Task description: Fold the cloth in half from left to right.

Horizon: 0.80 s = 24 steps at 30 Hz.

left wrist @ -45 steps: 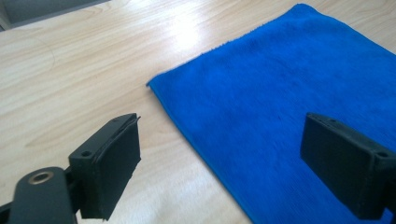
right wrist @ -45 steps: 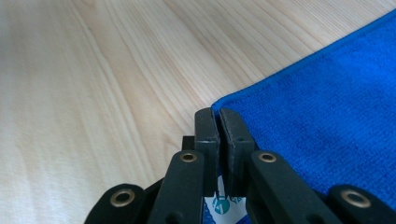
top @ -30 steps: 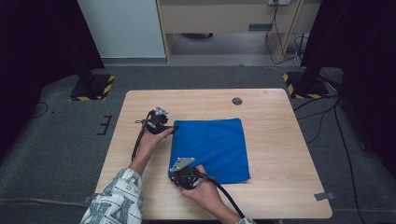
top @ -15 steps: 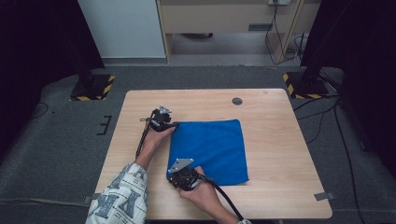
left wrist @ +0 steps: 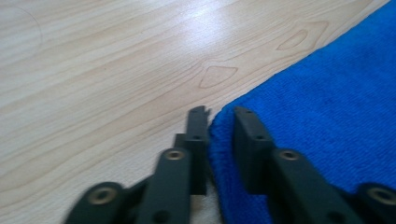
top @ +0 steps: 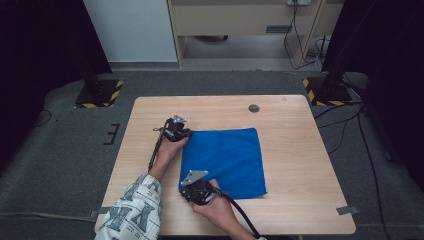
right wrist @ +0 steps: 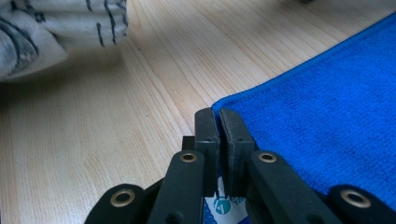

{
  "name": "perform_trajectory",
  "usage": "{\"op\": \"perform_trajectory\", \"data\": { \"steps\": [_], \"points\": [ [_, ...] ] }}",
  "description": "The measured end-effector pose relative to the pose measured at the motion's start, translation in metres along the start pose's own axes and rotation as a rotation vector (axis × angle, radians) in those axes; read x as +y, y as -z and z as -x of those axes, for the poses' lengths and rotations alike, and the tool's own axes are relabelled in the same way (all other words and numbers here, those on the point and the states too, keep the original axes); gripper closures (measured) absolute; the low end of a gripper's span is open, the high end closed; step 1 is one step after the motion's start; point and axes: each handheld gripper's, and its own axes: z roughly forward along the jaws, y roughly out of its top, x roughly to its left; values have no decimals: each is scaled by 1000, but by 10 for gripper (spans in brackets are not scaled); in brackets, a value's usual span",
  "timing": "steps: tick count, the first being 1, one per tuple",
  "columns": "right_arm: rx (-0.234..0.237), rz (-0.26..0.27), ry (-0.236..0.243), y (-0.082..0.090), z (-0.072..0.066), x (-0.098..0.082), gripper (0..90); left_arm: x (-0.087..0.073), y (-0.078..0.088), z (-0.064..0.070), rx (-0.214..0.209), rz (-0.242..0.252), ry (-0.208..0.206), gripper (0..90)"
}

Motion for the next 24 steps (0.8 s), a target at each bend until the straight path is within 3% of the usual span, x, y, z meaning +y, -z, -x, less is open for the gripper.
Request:
{"op": "perform_trajectory", "data": {
  "steps": [3,9,15,24],
  "points": [
    [-11,6,2,3,-1,1,870,0,1,0,-7,-2,9,866],
    [-28,23,6,10,-4,4,870,10,16,5,-2,30,1,869],
    [-53,37,11,17,-7,7,871,13,26,9,-4,5,-7,870],
    [-73,63,25,32,-14,17,873,22,45,11,14,26,-19,872]
  ]
}}
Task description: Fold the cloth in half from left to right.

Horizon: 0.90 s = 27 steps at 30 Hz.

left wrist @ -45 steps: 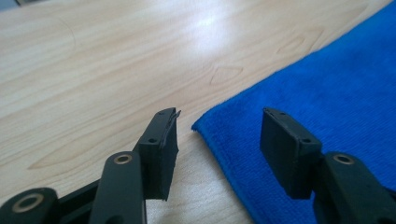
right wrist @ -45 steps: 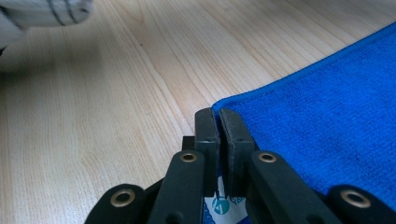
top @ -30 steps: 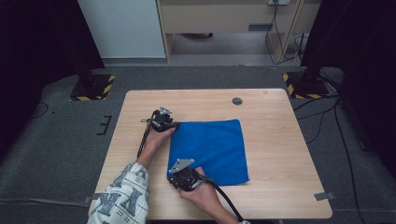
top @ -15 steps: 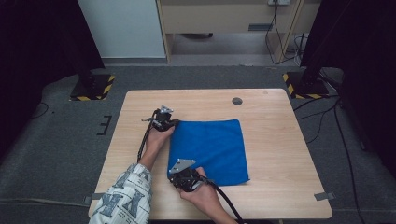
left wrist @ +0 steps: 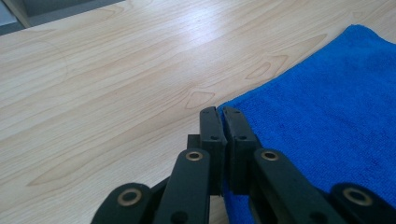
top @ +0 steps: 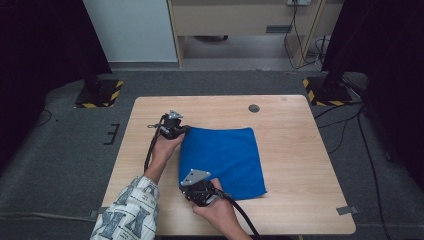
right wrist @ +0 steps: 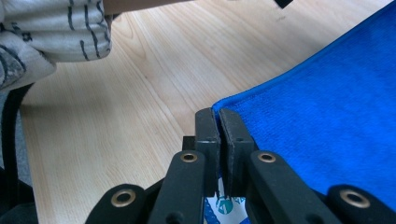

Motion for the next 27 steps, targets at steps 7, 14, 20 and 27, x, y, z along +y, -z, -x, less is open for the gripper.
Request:
{"op": "perform_trajectory", "data": {
  "steps": [7,14,20,27],
  "points": [
    [-2,19,5,4,-5,9,874,6,10,-5,16,-5,-6,874],
    [-6,44,-9,5,-9,15,874,13,14,-10,24,2,-5,874],
    [-12,53,-19,3,-13,17,875,10,12,-15,24,-20,-1,873],
    [-13,70,-31,0,-17,22,876,10,14,-21,19,-33,-3,873]
  ]
}}
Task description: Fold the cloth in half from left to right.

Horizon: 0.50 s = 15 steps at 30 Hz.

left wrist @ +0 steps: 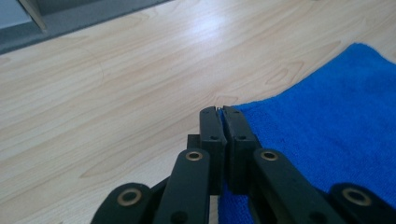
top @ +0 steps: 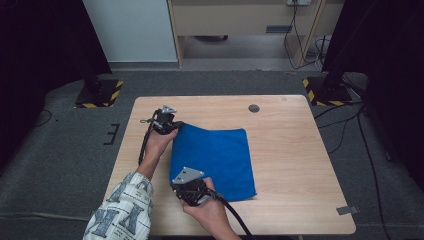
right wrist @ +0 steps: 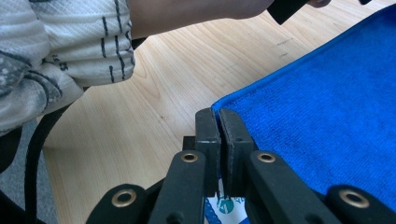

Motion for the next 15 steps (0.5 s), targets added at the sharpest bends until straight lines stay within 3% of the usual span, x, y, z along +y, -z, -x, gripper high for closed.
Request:
{"op": "perform_trajectory", "data": {
  "steps": [8,15],
  "points": [
    [6,11,-1,-6,-6,6,876,8,8,-6,2,15,-8,873],
    [5,24,4,-8,-12,12,876,6,10,-11,3,7,-6,873]
  ]
}}
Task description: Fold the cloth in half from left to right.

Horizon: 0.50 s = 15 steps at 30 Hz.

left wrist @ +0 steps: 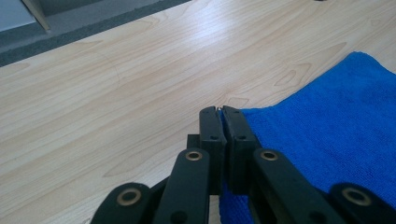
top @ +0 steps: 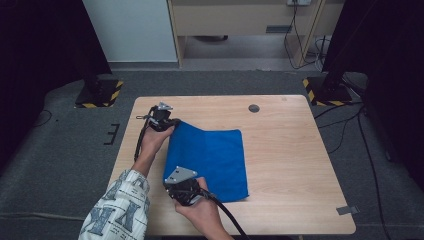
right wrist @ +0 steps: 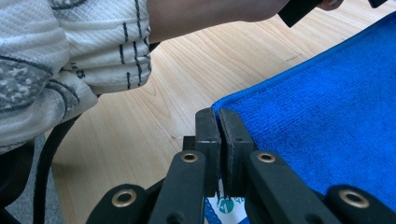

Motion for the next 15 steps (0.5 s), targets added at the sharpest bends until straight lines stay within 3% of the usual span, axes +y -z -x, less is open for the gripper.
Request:
{"op": "perform_trajectory", "data": {
  "steps": [15],
  "points": [
    [5,5,1,-5,-5,2,878,-2,6,-7,9,2,-6,873]
  ]
}}
